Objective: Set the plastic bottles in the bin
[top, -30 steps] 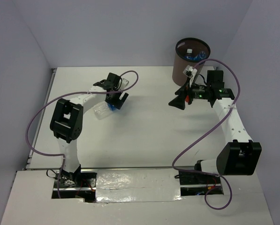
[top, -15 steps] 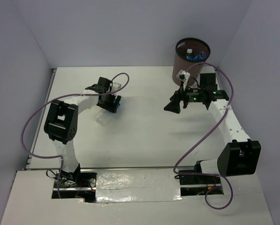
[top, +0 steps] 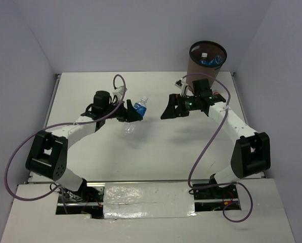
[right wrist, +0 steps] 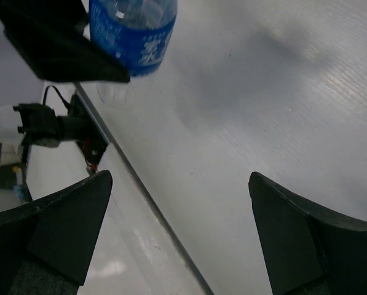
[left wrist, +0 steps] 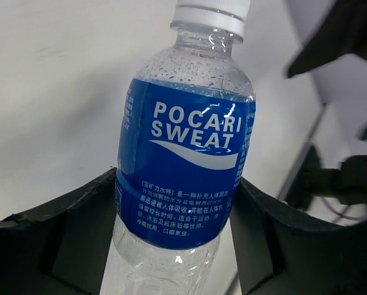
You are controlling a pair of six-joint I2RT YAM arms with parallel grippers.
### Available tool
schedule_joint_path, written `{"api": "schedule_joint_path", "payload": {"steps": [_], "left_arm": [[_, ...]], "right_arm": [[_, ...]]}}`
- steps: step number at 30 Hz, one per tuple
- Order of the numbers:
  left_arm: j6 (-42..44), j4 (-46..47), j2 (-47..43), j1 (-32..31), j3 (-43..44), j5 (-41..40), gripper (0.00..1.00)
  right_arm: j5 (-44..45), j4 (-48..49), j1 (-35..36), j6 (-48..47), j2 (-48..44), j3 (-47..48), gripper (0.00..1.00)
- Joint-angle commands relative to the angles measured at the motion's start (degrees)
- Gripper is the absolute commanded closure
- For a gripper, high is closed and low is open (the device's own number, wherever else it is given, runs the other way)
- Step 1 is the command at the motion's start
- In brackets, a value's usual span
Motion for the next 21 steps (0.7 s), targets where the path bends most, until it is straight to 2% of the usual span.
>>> {"api": "schedule_joint_path", "payload": {"steps": [1,3,9,18,21], "left_arm": [[-14.57,21.84,-2.94,-2.07,-4.29,7.85,0.60],[-17.74,27.20,-2.86,-4.00,-5.88,7.41,0.60],[-21.88,34.16,-1.54,-8.40,-6.94,5.48,0.60],[-22.94,35.49,-0.13,-10.25,-6.14,5.48,0.60],[-23.73,36.72,0.21,-10.52,-6.67,5.57,0.60]], "right_arm": [[3.48,7.36,1.14,15.14,0.35,3.57,0.00],[2.34,10.87,1.66,20.06,0.53,3.40,0.00],[1.89,18.61,4.30,30.02,2.02,2.69,0.00],[4.18,21.07,7.20,30.91,3.52,3.31,0.01],[4.79,21.25,7.56,30.29,3.43,3.14,0.04]]}}
